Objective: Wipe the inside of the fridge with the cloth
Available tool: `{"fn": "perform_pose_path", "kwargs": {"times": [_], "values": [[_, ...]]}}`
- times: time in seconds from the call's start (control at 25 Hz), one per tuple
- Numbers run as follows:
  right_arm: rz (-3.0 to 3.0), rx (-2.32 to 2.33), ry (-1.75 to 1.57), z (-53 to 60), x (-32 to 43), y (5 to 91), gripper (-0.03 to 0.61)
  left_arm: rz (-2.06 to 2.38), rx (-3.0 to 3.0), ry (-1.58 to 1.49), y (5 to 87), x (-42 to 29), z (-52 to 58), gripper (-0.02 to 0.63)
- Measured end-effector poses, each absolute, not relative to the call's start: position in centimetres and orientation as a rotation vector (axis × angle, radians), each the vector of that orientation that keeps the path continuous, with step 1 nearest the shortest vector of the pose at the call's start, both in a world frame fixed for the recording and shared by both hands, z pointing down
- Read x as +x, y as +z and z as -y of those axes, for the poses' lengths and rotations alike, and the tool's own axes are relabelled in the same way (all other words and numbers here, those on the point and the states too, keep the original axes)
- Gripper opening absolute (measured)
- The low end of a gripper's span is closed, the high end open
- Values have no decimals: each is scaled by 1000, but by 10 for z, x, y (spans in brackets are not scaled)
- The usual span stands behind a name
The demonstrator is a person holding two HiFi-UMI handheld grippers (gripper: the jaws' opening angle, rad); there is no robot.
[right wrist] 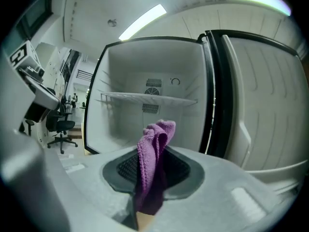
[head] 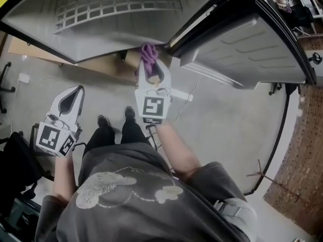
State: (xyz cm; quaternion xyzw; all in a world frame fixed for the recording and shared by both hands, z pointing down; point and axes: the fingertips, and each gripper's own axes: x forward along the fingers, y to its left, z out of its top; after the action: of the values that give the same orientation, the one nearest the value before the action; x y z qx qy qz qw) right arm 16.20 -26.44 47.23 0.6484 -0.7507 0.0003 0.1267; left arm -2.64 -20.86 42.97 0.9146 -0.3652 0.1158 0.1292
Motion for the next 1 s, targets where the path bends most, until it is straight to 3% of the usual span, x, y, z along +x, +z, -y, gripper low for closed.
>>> {"fn": "perform_pose_path", "kwargs": {"times": [0.4,1.0], "values": [[2033,2044,54,196,191,473,84,930,2827,174,385,-11,173,17],[1752,2262,93,-64,87,467,84,734,2815,249,433,-180,-53,17]]}}
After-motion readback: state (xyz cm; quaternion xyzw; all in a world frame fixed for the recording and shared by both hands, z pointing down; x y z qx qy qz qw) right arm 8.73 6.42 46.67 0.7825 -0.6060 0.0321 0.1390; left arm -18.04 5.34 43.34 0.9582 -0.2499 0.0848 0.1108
